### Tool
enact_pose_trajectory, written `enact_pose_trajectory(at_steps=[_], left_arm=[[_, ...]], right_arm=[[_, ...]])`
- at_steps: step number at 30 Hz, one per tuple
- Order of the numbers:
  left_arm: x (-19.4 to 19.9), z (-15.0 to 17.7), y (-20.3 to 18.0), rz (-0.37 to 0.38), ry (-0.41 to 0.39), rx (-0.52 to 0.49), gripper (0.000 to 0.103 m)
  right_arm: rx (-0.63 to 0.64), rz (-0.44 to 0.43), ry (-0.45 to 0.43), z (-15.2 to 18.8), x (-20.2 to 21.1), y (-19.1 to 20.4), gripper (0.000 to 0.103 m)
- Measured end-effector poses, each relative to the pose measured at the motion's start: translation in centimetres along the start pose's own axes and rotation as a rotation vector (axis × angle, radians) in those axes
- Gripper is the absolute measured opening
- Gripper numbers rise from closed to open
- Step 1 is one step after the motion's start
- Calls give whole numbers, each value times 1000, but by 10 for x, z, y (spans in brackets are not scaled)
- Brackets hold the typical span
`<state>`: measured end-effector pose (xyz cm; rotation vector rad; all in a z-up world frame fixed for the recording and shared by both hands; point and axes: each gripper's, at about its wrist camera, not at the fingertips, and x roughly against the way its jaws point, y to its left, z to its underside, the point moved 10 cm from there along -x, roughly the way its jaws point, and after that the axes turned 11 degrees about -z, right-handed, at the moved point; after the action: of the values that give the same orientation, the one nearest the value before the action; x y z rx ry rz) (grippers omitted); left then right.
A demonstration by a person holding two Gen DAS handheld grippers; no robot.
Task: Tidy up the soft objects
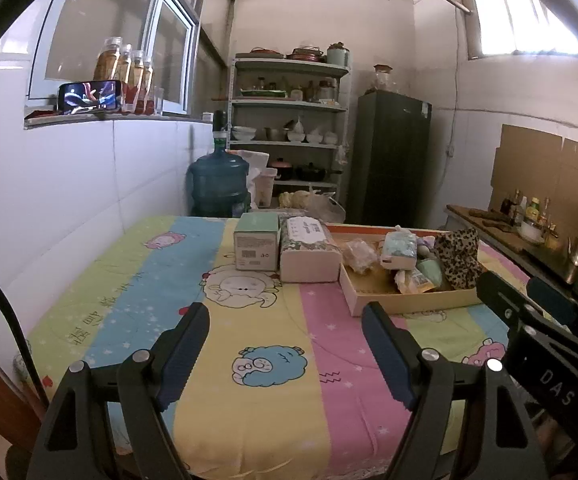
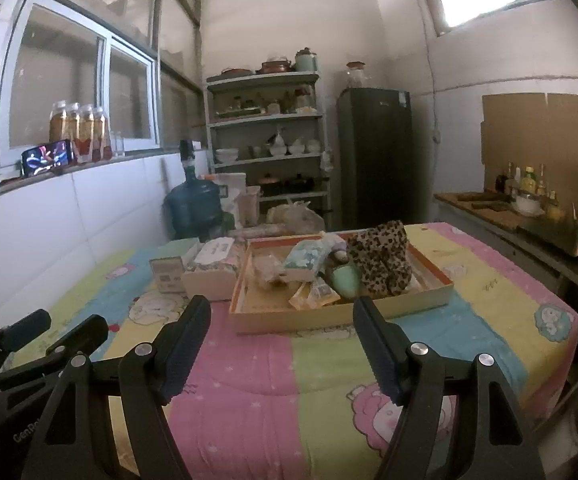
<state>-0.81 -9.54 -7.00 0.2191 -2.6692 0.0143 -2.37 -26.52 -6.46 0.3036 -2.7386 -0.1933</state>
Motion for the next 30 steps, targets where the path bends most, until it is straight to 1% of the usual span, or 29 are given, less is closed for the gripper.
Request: enact_pose_trajectory(at_steps=[30], left_arm=[[-2, -1, 3, -1, 0, 3, 79]], right_arm=[[11, -8, 9, 0, -4, 8, 75]])
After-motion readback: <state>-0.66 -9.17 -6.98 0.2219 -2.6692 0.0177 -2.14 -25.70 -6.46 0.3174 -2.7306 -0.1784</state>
